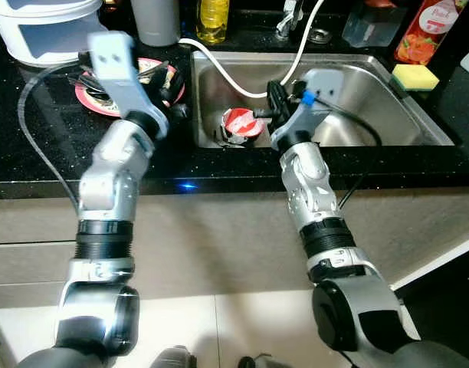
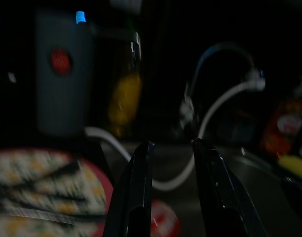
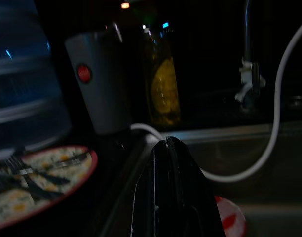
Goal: Kitchen organization
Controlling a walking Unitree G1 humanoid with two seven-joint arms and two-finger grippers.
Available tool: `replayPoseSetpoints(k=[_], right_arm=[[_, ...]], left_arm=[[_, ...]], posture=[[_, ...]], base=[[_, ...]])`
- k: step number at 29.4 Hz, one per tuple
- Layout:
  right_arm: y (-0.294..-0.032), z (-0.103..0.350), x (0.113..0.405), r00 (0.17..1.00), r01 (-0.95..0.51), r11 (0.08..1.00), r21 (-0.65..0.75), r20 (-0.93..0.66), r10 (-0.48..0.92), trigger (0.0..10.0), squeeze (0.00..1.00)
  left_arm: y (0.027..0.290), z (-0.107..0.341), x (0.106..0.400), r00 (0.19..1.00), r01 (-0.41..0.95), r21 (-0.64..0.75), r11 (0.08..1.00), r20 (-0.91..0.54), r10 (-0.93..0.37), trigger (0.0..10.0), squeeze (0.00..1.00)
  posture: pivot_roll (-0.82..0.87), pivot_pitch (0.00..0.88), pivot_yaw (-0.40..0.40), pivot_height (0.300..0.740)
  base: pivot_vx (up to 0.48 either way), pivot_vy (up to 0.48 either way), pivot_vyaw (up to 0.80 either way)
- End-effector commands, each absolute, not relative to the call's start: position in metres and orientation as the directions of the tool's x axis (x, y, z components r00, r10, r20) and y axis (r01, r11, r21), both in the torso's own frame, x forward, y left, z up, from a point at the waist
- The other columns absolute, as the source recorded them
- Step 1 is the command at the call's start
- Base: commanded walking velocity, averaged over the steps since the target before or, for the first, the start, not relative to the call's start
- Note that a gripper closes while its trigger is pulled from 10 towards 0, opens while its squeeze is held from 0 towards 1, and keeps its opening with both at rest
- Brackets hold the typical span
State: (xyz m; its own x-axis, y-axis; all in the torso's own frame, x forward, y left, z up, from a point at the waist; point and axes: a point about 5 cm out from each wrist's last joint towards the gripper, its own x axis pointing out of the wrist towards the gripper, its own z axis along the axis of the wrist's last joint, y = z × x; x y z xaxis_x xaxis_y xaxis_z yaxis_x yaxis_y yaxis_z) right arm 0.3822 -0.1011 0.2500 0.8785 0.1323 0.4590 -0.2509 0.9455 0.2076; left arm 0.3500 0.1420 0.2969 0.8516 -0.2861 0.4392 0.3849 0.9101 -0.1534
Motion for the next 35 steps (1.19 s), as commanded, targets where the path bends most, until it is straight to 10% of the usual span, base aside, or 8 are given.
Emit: replayPoseSetpoints(k=[1,11,35], right_arm=[[-0.101,0.257,0.382,0.872,-0.258,0.936,0.238,0.474,0.120,10.0,0.00],[-0.102,0.287,0.373,0.843,-0.316,0.868,0.383,0.533,0.072,10.0,0.00],[-0.106,0.276,0.371,0.873,-0.332,0.817,0.471,0.481,0.078,10.0,0.00]], left_arm=[[0.148,0.291,0.348,0.863,0.360,-0.148,0.921,0.428,-0.268,10.0,0.00],[0.162,0.292,0.309,0.875,0.178,0.120,0.977,0.434,-0.213,10.0,0.00],[0.175,0.277,0.287,0.899,0.043,0.085,0.996,0.431,-0.075,10.0,0.00]], posture=[[0.26,0.033,-0.008,0.740],[0.28,0.024,-0.028,0.740],[0.29,0.010,-0.038,0.740]], base=[[0.000,0.000,0.00],[0.000,0.000,0.00],[0.046,0.000,0.00]])
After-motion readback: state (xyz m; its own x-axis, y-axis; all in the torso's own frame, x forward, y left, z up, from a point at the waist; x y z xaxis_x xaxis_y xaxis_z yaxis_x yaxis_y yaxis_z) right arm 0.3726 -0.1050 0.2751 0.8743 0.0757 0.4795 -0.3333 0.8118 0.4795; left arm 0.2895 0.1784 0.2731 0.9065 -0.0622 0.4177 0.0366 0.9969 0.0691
